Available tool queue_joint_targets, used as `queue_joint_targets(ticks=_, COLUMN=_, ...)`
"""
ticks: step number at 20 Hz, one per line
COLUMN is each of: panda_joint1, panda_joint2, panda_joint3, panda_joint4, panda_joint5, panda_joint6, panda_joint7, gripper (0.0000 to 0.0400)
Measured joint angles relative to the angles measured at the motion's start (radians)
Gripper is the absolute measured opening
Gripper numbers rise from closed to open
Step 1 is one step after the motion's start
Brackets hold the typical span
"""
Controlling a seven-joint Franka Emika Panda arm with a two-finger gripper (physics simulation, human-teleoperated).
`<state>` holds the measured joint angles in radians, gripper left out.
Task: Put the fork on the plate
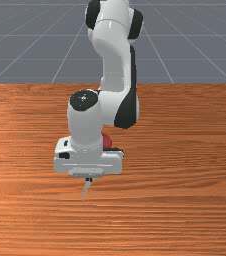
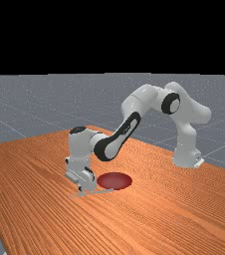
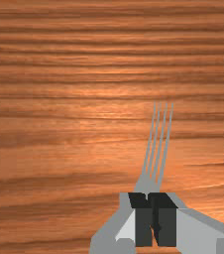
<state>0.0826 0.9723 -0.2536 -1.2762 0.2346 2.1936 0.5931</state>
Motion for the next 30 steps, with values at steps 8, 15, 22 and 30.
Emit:
queue_joint_targets(ticks=8, panda_joint1=-0.03, panda_joint2=0.015, panda_joint3=-0.006, panda_joint4=0.024, panda_joint5=0.004, panda_joint6=-0.011, panda_joint7=-0.014, gripper=0.0014)
queue_joint_targets(ticks=15, panda_joint1=-0.038, panda_joint2=-0.036, panda_joint3=-0.007, panda_joint4=-0.054, panda_joint5=0.009, panda_joint6=0.049, panda_joint7=-0.048, gripper=0.0014)
queue_joint_targets(ticks=22, panda_joint1=-0.025, panda_joint2=-0.004, panda_joint3=-0.018, panda_joint4=-0.074, panda_joint5=-0.002, panda_joint6=0.086, panda_joint7=-0.034, gripper=0.0015)
queue_joint_targets(ticks=30, panda_joint1=-0.01, panda_joint2=-0.13, panda_joint3=-0.01, panda_joint4=-0.328, panda_joint5=0.013, panda_joint6=0.201, panda_joint7=-0.086, gripper=0.0017)
